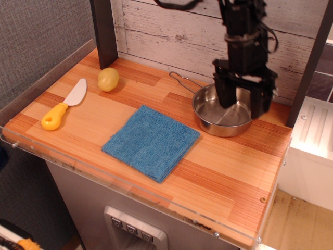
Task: Move the silver pot away from the yellow knife.
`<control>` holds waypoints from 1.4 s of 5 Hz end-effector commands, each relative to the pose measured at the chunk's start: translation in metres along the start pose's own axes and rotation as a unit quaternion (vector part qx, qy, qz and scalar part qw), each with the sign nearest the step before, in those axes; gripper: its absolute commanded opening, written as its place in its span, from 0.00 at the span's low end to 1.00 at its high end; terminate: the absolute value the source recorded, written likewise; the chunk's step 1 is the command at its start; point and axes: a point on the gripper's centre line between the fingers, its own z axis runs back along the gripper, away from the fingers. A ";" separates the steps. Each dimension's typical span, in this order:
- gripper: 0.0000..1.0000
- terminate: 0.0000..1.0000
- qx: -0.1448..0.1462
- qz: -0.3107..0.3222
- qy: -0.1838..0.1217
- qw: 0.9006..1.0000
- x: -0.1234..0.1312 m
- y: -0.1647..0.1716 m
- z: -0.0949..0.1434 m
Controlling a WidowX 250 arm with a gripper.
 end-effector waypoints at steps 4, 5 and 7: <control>1.00 0.00 0.156 0.143 -0.093 0.973 -0.132 0.057 0.133; 1.00 0.00 0.137 0.134 -0.092 0.977 -0.133 0.064 0.127; 1.00 0.00 0.093 0.086 -0.091 0.988 -0.130 0.070 0.125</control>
